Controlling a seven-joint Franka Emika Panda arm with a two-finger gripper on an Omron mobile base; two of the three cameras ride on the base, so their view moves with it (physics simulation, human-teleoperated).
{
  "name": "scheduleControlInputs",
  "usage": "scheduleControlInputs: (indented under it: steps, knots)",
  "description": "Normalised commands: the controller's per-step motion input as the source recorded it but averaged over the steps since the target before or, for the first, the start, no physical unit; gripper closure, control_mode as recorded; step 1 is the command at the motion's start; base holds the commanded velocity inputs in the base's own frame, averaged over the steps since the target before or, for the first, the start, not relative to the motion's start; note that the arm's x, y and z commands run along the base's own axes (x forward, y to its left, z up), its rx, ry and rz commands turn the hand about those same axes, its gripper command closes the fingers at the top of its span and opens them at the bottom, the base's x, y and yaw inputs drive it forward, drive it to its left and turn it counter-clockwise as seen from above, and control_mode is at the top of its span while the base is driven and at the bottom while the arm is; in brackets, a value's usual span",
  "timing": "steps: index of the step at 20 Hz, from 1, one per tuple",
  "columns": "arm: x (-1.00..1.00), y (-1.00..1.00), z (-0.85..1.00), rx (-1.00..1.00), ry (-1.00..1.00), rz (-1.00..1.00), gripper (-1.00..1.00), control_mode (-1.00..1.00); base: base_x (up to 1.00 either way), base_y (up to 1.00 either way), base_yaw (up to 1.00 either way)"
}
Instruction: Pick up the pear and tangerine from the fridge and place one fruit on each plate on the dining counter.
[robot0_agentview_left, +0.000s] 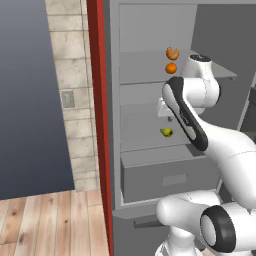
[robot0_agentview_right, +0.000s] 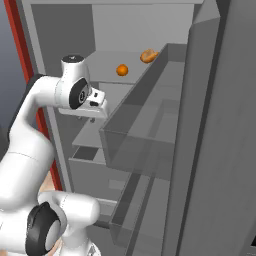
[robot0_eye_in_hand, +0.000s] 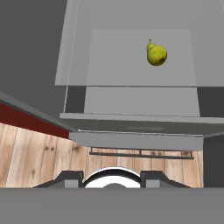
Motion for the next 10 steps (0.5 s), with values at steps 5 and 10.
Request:
scheduleControlInputs:
  steps: [5,10]
  knots:
    - [-0.18,-0.01,-0.03,0.0,-0.09,0.01,-1.0,-1.0,0.0,0.0,0.0]
    - [-0.27,-0.11,-0.2,-0.02,-0.17,0.01,-1.0,-1.0,0.0,0.0,0.0]
